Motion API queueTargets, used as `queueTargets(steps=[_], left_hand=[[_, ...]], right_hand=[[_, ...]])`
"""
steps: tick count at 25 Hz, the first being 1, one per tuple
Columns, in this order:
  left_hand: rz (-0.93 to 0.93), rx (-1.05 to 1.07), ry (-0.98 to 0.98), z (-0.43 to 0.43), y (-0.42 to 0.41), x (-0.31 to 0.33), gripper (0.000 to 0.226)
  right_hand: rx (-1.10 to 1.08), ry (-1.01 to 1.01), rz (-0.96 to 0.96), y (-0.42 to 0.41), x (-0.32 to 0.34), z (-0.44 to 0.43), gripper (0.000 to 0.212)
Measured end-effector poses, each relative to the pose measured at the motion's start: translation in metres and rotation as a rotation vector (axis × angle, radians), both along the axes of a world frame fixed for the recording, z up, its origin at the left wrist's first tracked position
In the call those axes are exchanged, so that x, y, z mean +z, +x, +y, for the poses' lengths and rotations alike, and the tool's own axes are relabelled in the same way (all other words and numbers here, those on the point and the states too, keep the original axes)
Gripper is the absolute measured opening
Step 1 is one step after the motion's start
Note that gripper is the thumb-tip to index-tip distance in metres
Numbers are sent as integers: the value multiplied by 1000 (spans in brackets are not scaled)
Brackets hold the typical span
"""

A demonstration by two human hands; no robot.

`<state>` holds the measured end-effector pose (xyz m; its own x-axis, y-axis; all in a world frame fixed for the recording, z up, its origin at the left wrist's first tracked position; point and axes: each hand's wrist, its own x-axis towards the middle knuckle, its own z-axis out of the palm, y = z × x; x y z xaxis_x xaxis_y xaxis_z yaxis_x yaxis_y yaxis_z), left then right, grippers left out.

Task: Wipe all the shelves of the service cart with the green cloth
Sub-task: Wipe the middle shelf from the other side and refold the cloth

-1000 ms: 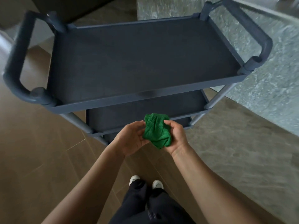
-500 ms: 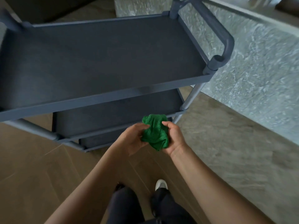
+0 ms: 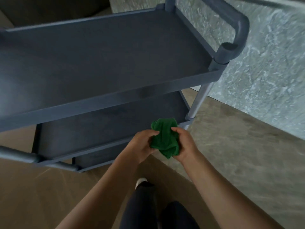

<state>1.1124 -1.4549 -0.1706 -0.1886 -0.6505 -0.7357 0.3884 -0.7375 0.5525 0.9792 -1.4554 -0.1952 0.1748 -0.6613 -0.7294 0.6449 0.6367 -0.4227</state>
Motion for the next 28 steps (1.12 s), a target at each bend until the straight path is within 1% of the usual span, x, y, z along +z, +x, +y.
queueTargets(steps=[4,7,10,15,17,21,24,28], left_hand=[[-13,29,-11,-41,-2,-59,24],[-51,-8,-54,-71,-2,-102,26],[-63,-24,-125,-98,-1,-138,24],[-54,42,-272,-136,-4,-190,27],[-60,62,-341,-145,-6,-203,28],[-130,52,-409,-159,-7,-215,32],[-158,25,-418,-170,-10,-215,39],[-230,-29,-436,-189,-16,-212,39]], right_hand=[[-33,-14,-23,5,-57,-39,35],[-51,-70,-40,8,-97,-67,37],[-52,-133,-54,8,-135,-91,40],[-22,-231,-45,4,-186,-137,42],[-15,-269,-60,3,-197,-148,42],[-1,-324,-98,2,-207,-160,39],[0,-351,-140,1,-206,-167,40],[15,-363,-110,-1,-205,-180,41]])
